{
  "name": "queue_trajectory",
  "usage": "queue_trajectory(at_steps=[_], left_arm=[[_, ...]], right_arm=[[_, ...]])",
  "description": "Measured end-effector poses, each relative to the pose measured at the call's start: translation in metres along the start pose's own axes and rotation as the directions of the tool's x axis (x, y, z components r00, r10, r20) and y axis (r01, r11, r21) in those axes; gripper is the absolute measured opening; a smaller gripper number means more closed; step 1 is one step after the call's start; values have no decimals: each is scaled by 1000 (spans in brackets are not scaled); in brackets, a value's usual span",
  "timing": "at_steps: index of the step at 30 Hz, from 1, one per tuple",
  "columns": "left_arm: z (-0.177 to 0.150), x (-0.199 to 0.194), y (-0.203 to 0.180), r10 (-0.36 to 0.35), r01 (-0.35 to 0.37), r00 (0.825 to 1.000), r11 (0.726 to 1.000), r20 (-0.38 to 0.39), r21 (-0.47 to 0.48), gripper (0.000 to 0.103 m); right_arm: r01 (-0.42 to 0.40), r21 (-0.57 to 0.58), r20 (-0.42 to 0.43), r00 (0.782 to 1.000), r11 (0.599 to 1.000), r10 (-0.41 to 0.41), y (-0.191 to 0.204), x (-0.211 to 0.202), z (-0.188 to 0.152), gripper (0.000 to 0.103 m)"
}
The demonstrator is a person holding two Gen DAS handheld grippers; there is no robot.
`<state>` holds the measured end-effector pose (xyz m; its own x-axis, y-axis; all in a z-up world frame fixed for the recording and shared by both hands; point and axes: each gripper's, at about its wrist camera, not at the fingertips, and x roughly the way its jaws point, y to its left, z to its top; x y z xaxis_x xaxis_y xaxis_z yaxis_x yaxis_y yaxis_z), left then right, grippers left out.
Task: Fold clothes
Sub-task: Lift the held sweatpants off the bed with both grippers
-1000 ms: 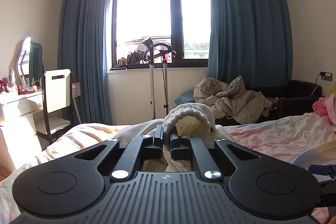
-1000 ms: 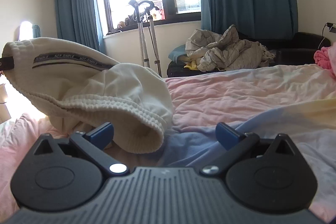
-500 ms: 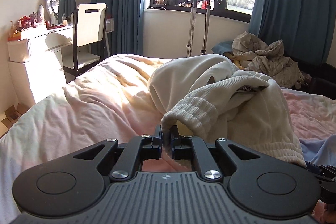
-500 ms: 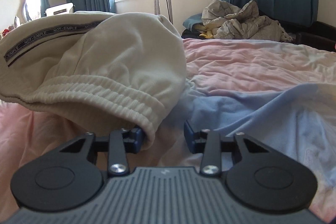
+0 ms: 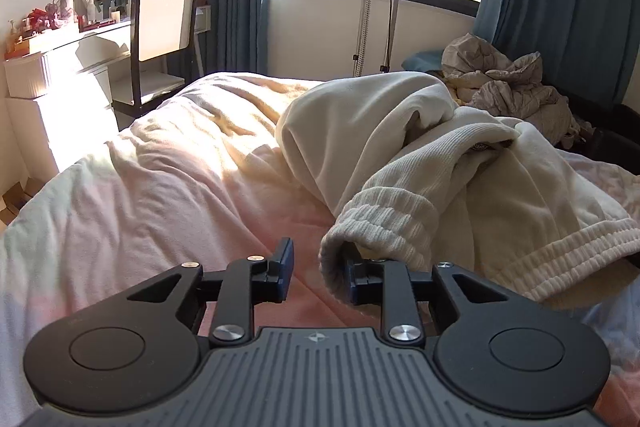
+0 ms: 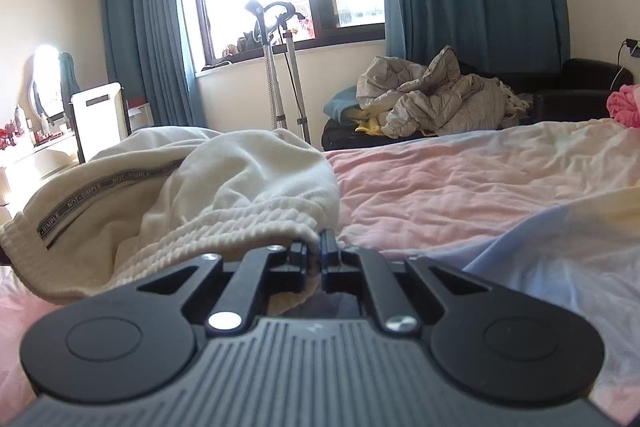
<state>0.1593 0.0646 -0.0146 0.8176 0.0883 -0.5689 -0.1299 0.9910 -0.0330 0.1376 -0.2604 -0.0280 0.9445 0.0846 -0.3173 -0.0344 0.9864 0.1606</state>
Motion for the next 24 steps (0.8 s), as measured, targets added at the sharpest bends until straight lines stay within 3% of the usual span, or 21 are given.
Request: queue_trajectory(at_steps=[4, 9, 12, 18, 20, 24], left_arm=[[-6, 7, 12, -61, 58, 997, 997, -50, -59, 49], [-14, -14, 9, -155, 149, 985, 985, -78, -83, 53], [-26, -29, -6, -131, 134, 986, 991, -103, 18, 56], [-59, -37, -41, -69, 86, 994, 970, -83, 228, 56], [-69, -36, -49, -40, 50, 998, 962, -43, 268, 56], [-85, -40, -68, 7, -52, 993, 924, 119, 379, 56]], right_arm=[[16, 17, 62, 998, 1000, -17, -2, -36, 15, 6], [48, 22, 126, 991, 999, -50, -6, -81, 25, 6], [62, 19, 110, 992, 998, -63, -7, -93, 27, 6], [122, -57, -36, 992, 991, -124, -2, -69, -5, 7], [157, -68, -77, 984, 985, -162, -6, -55, -16, 7], [178, 59, -158, 973, 982, -167, -29, -37, -27, 9]])
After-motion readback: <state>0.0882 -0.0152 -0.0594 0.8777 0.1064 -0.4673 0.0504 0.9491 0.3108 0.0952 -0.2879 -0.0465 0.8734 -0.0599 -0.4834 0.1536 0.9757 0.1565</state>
